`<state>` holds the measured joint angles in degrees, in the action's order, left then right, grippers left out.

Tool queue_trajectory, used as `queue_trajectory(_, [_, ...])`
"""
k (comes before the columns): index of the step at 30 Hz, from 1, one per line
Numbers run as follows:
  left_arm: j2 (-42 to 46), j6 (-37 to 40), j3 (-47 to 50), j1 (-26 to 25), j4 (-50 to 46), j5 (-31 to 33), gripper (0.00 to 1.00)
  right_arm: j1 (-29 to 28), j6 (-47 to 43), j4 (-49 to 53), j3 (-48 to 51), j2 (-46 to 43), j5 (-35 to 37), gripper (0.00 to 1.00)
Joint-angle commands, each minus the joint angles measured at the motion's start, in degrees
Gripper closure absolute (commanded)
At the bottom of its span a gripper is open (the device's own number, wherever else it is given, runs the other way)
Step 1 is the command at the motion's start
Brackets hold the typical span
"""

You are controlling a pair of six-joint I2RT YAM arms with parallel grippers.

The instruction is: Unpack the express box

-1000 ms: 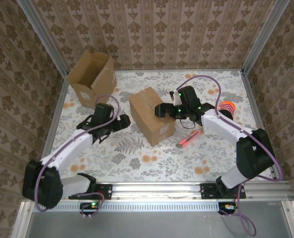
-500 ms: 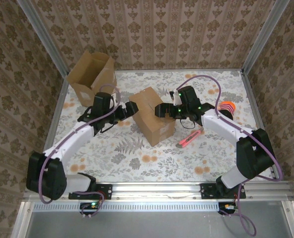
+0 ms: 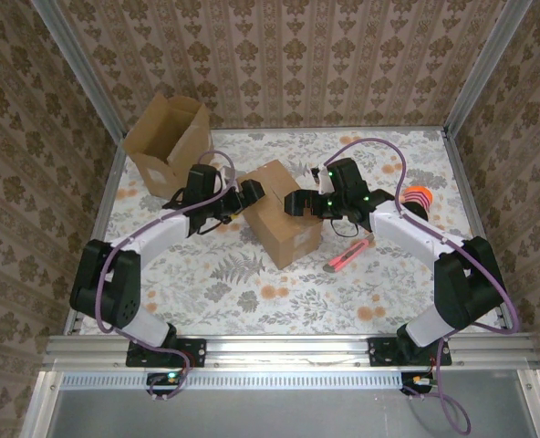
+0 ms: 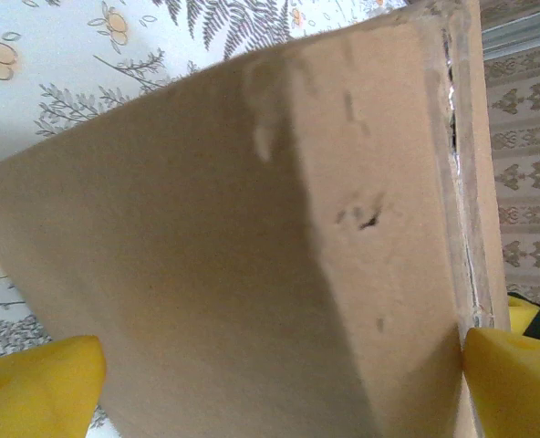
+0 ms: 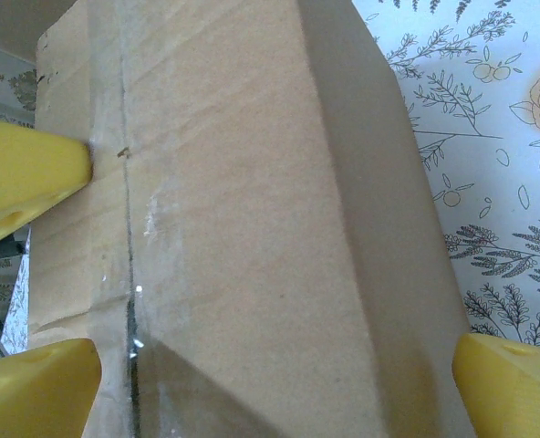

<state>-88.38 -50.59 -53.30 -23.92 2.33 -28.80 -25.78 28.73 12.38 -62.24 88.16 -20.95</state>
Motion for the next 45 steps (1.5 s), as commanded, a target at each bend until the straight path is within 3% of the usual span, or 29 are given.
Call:
queue_trajectory(1, [-1.0,-2.8,0.9,-0.3,5.5,-1.7,0.00,-0.5,-0.3,0.4,-0.3,0.2,0.4,0.00])
queue_trajectory(15, [-2.8,-2.5,4.9,-0.7,5.5,0.1,0.00,-1.2,-4.0,6.0,-4.2,1.1,2.8,0.00])
queue_trajectory(25, [-3.8,-2.8,5.9,-0.8,6.9,0.0,0.01,-3.4,-15.3,19.8,-15.3,5.4,13.3,0.00])
queue_trajectory(35, [-3.7,-3.4,6.3,-0.8,7.9,-0.8,0.01,-6.1,-19.6,23.1,-21.0,11.3,19.9,0.00])
queue_trajectory(45, [-3.2,-4.3,7.5,-1.6,9.4,-1.8,0.00,-9.0,-20.6,28.2,-26.8,16.1,37.4,0.02])
